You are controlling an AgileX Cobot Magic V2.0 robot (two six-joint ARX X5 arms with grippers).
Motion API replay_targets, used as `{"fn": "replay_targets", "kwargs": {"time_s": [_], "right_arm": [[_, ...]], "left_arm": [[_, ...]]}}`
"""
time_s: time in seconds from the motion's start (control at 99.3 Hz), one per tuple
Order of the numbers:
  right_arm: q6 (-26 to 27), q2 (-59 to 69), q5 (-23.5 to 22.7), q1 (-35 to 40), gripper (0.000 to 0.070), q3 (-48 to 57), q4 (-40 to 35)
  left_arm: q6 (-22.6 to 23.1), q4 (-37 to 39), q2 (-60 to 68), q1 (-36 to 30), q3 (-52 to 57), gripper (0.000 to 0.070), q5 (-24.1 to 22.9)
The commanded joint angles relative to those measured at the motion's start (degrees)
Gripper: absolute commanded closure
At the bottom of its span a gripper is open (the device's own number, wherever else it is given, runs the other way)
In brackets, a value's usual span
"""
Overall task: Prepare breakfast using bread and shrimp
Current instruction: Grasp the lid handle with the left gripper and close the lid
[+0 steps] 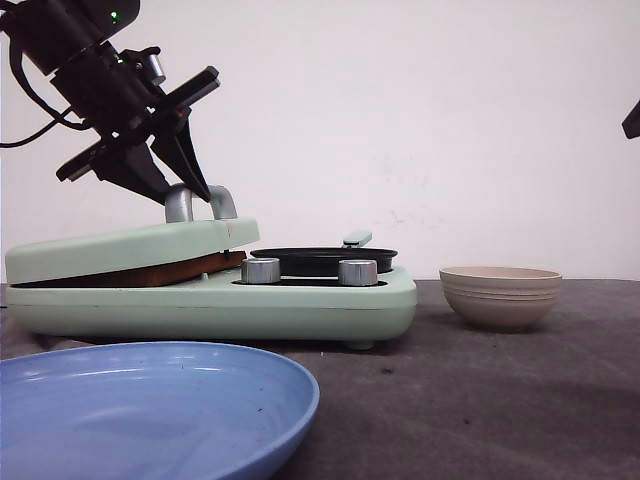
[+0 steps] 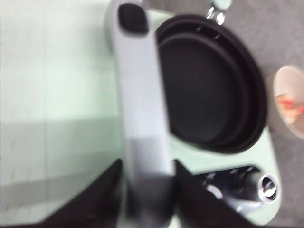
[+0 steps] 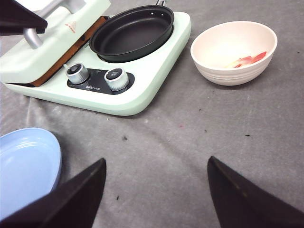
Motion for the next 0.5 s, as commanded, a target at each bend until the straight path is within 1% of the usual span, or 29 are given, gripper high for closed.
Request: {"fn": "replay_targets", "kwargs": {"time_s": [0.0, 0.02, 0.161, 0.493], "right_arm": [[-0.33, -0.04, 0.00, 0.57, 0.0289, 0.07, 0.52], [-0.33, -0.04, 0.00, 0.57, 0.0289, 0.07, 0.52], [-0.33, -0.04, 0.00, 0.57, 0.0289, 0.07, 0.52], [-0.31, -0.04, -0.02, 0.57, 0.0289, 0.07, 0.57]], "left_arm": [[0.37, -0.46, 0.66, 0.07, 0.28, 0.0386, -0.70], [0.39, -0.46, 0.39, 0.07, 0.28, 0.0374, -0.70], [1.20, -0.48, -1.51, 0.44, 0.28, 0.0376, -0.74], [5.55, -0.52, -10.19, 1.44, 0.28, 0.0382, -1.33]]}}
